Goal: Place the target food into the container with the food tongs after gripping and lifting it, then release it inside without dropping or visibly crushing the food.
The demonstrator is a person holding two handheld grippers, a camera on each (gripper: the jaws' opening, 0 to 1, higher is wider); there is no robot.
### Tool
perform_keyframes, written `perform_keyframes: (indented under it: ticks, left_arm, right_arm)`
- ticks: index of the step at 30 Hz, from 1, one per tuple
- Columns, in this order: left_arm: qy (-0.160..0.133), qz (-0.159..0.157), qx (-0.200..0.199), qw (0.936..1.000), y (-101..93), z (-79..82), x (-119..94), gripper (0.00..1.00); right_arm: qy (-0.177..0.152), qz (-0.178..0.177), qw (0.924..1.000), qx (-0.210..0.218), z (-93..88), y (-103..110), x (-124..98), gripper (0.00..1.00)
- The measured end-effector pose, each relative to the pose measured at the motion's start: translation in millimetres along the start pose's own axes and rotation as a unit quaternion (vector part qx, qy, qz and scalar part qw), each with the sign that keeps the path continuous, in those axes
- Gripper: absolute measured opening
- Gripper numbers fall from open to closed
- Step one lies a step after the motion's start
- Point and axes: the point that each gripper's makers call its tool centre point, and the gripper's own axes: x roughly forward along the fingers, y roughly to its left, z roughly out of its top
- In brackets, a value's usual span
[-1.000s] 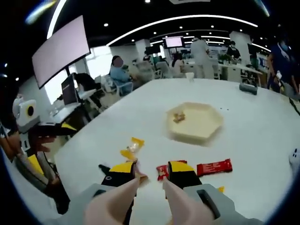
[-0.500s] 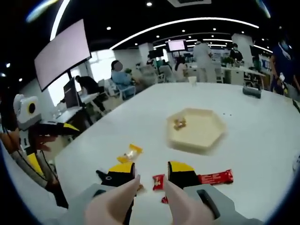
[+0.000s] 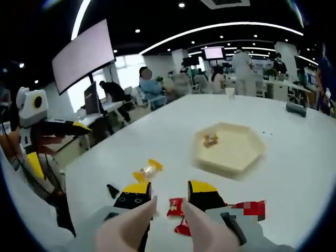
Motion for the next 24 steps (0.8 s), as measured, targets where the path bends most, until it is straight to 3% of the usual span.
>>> perform_keyframes:
  ticks: [4,6,8,9,13,16,24]
  left_arm:
    - [0.021,0.007,0.0,0.9998,1.5,-10.4,-2.5,0.99]
    - [0.017,0.014,0.007,0.9997,0.6,-8.8,-8.0,0.99]
    - [0.023,0.018,0.009,0.9995,0.5,-10.9,-10.6,0.99]
    - [0.026,0.026,0.014,0.9992,2.2,-13.4,-12.4,0.99]
    - [0.036,0.027,0.003,0.999,1.8,-23.9,-17.3,0.99]
    - [0.052,0.033,0.005,0.9981,4.4,-31.1,-21.9,0.99]
    - [0.049,0.042,-0.004,0.9979,4.2,-35.2,-31.3,0.99]
  right_arm:
    - [0.022,0.001,0.9995,-0.023,-18.5,-1.5,21.1,0.26]
    - [0.012,0.009,0.9991,-0.04,-20.0,5.9,25.1,0.26]
    - [0.025,-0.004,0.9958,-0.088,-29.0,5.3,29.6,0.25]
    - [0.015,-0.017,0.9906,-0.135,-31.5,2.4,33.2,0.25]
    - [0.031,-0.013,0.9941,-0.103,-48.3,-1.8,43.0,0.25]
    - [0.035,-0.013,0.9942,-0.101,-52.1,-4.7,47.7,0.25]
    - [0.036,-0.002,0.9959,-0.083,-54.4,-5.1,56.5,0.26]
